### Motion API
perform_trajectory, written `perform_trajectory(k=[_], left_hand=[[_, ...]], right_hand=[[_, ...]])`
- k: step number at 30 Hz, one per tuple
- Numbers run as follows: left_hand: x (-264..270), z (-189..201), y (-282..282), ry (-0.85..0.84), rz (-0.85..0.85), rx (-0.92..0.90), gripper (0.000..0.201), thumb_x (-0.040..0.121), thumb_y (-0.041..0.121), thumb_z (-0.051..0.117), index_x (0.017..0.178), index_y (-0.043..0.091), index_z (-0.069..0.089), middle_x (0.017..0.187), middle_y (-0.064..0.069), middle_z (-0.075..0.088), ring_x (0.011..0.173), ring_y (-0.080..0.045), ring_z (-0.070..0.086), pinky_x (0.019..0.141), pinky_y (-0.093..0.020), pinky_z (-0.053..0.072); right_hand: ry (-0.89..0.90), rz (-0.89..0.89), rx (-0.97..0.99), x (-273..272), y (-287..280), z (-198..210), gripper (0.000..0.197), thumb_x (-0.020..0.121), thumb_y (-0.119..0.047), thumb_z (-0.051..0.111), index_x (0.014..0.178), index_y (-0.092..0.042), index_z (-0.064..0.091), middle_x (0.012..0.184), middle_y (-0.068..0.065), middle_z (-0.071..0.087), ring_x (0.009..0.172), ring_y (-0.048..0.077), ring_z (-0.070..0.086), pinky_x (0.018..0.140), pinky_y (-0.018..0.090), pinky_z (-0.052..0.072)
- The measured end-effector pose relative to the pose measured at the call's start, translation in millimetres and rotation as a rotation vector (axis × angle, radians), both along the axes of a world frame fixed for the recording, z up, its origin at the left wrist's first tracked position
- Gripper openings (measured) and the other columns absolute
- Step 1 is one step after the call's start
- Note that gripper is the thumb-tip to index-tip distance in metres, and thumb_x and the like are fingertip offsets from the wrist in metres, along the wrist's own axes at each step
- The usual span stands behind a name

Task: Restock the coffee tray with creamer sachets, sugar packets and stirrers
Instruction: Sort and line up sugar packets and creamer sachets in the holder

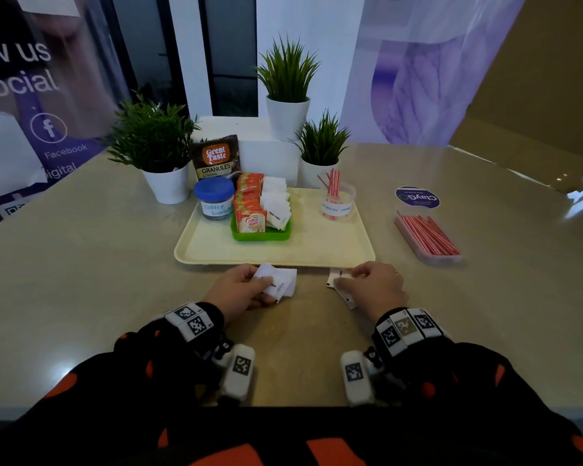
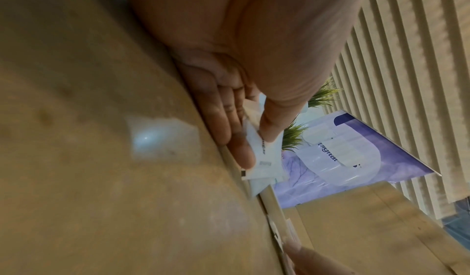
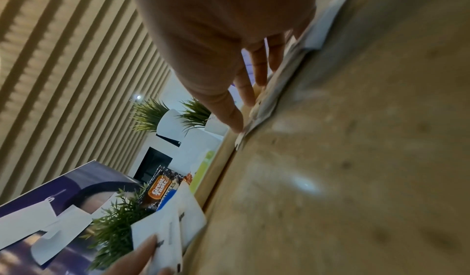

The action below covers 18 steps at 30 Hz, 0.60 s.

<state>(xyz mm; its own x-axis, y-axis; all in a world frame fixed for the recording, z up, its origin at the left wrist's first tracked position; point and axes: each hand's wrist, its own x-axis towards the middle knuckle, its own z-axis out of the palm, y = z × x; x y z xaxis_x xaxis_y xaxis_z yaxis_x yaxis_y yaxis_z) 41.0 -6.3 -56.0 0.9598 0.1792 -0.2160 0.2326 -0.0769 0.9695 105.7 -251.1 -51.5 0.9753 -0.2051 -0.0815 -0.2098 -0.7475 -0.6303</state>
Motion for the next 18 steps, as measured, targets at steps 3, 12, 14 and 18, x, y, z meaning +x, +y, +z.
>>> perform_trajectory(k=[3,12,14,18], left_hand=[[-0.1,-0.2,0.5,0.004,0.002,-0.021,0.015,0.095,0.016,0.066,0.109,0.012,0.065,0.084,-0.006,0.074,0.075,-0.016,0.072,0.073,-0.029,0.059],[-2.8,-1.2,4.6,-0.008,-0.023,-0.022,0.015,0.095,0.013,0.066,0.108,0.010,0.071,0.085,-0.009,0.069,0.068,-0.009,0.066,0.061,-0.020,0.056],[-2.8,-0.5,3.7,-0.010,-0.015,-0.068,0.012,0.097,0.013,0.063,0.108,0.011,0.068,0.084,-0.009,0.069,0.064,-0.010,0.067,0.060,-0.022,0.057],[-1.3,2.4,3.7,0.019,0.003,-0.119,0.016,0.101,0.019,0.057,0.116,0.013,0.060,0.094,-0.013,0.071,0.063,-0.016,0.071,0.056,-0.024,0.058]], right_hand=[[0.033,0.062,-0.096,-7.1,3.6,3.9,0.049,0.066,-0.060,0.082,0.107,-0.036,0.069,0.125,-0.001,0.053,0.127,0.027,0.045,0.103,0.044,0.037],[0.060,0.219,-0.185,-23.4,22.5,12.8,0.046,0.058,-0.066,0.082,0.094,-0.041,0.067,0.126,-0.004,0.048,0.133,0.027,0.036,0.116,0.054,0.022],[0.048,0.248,-0.163,-25.5,25.4,10.5,0.046,0.054,-0.068,0.083,0.087,-0.040,0.067,0.120,-0.006,0.048,0.132,0.025,0.035,0.117,0.055,0.021],[-0.017,0.315,-0.087,-29.9,32.0,9.0,0.036,0.063,-0.058,0.086,0.086,-0.035,0.070,0.111,-0.006,0.049,0.125,0.024,0.041,0.105,0.040,0.036]])
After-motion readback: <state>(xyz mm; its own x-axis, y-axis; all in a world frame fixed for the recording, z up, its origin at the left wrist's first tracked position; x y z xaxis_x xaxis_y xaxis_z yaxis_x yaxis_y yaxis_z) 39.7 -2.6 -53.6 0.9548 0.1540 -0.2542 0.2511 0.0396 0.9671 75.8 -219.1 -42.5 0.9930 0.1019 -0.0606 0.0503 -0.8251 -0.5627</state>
